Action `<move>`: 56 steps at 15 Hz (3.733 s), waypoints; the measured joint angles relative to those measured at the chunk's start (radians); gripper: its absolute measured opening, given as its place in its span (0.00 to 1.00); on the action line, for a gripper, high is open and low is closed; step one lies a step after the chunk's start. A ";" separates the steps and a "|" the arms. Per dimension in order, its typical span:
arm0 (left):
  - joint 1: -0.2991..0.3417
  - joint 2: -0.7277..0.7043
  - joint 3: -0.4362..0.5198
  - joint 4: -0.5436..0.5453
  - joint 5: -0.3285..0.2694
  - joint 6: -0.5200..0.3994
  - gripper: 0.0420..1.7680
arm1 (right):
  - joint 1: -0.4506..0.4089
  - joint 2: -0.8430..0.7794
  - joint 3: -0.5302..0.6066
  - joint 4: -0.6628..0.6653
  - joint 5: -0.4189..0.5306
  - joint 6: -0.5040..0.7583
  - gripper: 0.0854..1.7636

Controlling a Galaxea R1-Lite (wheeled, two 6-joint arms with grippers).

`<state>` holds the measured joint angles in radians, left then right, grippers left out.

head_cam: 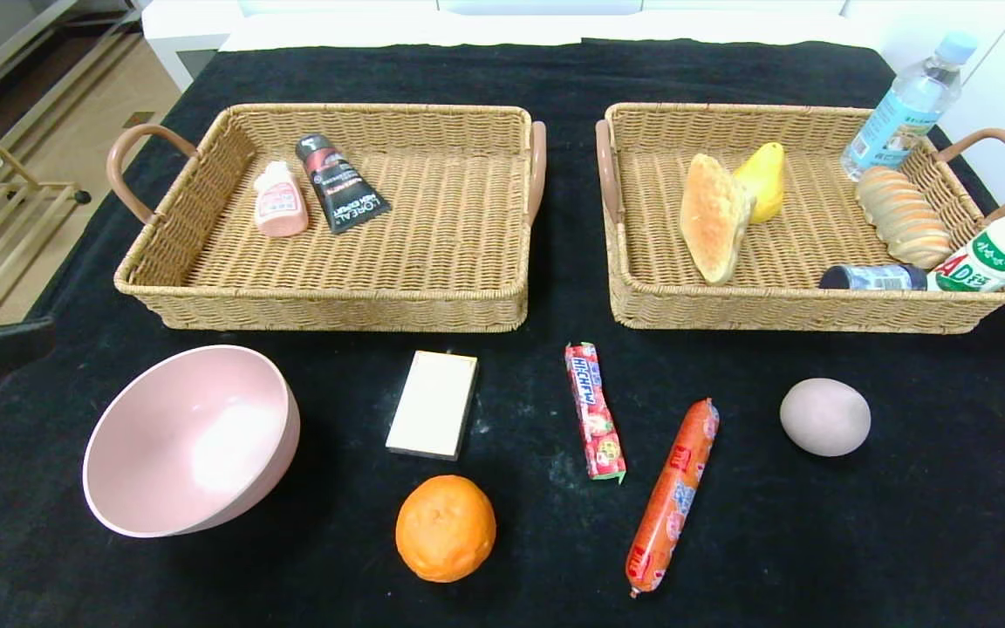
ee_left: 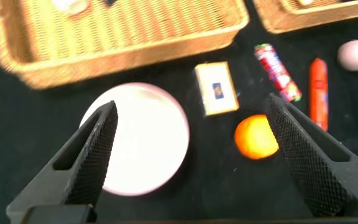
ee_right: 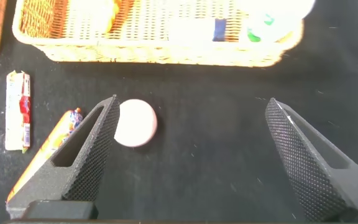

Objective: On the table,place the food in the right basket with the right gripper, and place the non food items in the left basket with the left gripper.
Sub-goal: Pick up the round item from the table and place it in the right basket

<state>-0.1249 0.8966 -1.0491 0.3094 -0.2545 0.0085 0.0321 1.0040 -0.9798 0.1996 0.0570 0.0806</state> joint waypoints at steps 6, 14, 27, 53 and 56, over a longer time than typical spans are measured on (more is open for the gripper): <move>-0.150 0.166 -0.080 -0.031 -0.006 0.003 0.97 | 0.118 0.136 -0.053 0.000 -0.023 0.026 0.97; -0.267 0.281 -0.067 -0.086 -0.001 0.071 0.97 | 0.244 0.233 -0.060 -0.011 -0.070 0.070 0.97; -0.319 0.249 0.026 -0.225 0.009 0.137 0.97 | 0.279 0.285 -0.076 -0.006 -0.108 0.069 0.97; -0.319 0.249 0.036 -0.224 0.008 0.137 0.97 | 0.331 0.542 -0.075 0.049 -0.190 0.126 0.97; -0.319 0.248 0.036 -0.224 0.008 0.138 0.97 | 0.331 0.546 -0.076 0.049 -0.190 0.126 0.97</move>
<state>-0.4434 1.1449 -1.0136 0.0855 -0.2468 0.1462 0.3632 1.5496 -1.0553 0.2487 -0.1326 0.2062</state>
